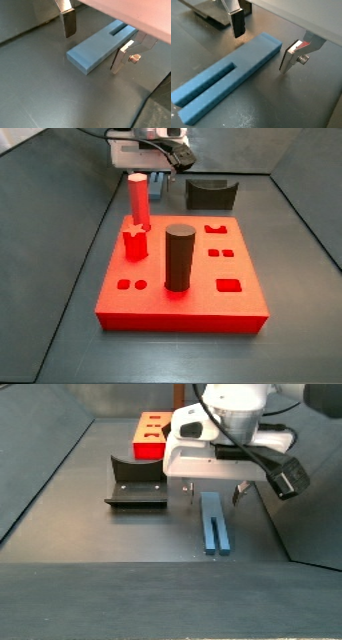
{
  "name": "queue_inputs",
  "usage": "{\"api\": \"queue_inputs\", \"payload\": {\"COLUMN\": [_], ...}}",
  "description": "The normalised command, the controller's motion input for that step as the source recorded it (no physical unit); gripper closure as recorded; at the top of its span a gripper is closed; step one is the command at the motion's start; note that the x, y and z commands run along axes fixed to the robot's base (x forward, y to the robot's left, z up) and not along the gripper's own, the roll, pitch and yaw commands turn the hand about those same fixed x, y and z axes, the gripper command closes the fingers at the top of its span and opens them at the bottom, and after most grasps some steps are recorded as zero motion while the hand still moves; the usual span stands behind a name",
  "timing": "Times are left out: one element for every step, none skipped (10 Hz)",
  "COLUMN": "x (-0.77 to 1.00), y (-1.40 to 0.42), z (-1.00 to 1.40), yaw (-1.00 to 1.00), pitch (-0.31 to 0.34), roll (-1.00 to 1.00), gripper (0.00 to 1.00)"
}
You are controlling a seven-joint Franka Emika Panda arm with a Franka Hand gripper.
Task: Pick up the double-square object. Move up. Rotate the double-square object. Place the double-square object on the fixture. Regrasp the double-square object. Move to above the board. Insert the double-square object.
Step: Rotate the double-square object, then move up, then place the double-square object on the fixture.
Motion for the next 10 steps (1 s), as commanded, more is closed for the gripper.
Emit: {"api": "queue_inputs", "payload": {"x": [0.03, 0.03, 0.0, 0.0, -0.01, -0.03, -0.02, -0.01, -0.01, 0.0], "y": [0.02, 0.02, 0.0, 0.0, 0.0, 0.0, 0.01, 0.01, 0.0, 0.0], "z": [-0.26, -0.21, 0.0, 0.83, 0.82, 0.69, 0.57, 0.48, 0.3, 1.0], "yaw": [-0.01, -0.01, 0.0, 0.0, 0.0, -0.01, -0.01, -0.01, -0.02, 0.0], "pitch": [-0.127, -0.135, 0.0, 0.0, 0.009, 0.04, 0.056, 0.066, 0.081, 0.0], "roll": [-0.17, -0.17, 0.0, 0.0, 0.0, 0.01, 0.02, 0.03, 0.05, 0.0], "gripper": [0.0, 0.0, 1.0, 1.0, 1.0, 1.0, 1.0, 1.0, 1.0, 1.0]}}
